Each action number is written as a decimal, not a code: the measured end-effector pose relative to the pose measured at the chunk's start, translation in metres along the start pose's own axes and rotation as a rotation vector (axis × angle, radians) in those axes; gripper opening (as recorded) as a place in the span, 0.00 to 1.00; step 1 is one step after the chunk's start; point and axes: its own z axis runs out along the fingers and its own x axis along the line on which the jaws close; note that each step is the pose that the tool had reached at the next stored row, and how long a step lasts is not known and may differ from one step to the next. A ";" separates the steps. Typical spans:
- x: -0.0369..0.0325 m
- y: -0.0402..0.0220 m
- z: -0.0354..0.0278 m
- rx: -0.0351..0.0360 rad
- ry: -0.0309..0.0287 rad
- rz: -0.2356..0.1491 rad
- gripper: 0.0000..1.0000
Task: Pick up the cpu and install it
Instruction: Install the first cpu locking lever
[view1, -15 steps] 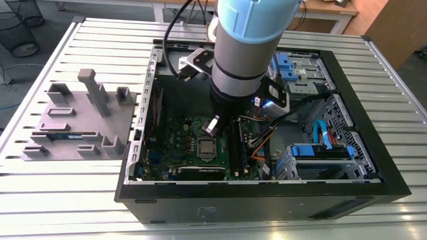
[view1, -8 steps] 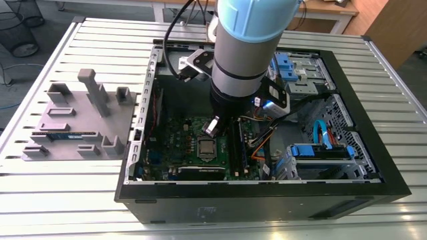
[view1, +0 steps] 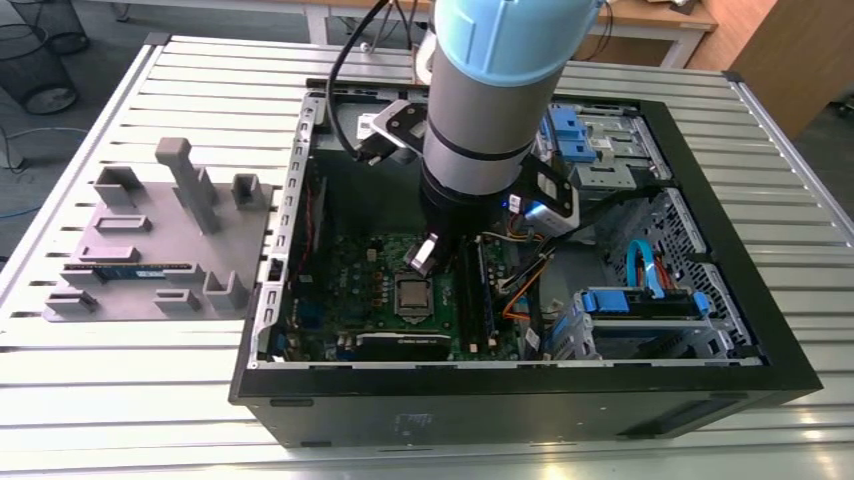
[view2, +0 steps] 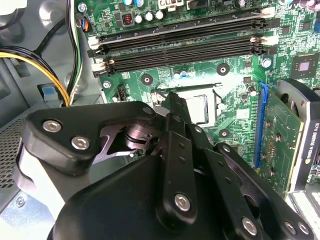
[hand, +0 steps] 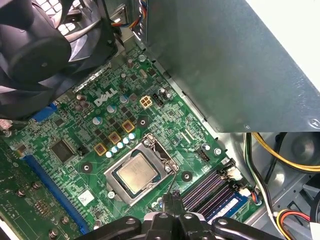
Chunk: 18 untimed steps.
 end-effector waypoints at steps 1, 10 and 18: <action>0.0004 0.0018 0.0002 0.0096 0.0068 0.000 0.11; 0.0007 0.0037 0.0003 0.0196 0.0139 -0.001 0.11; 0.0008 0.0043 0.0003 0.0231 0.0164 -0.001 0.11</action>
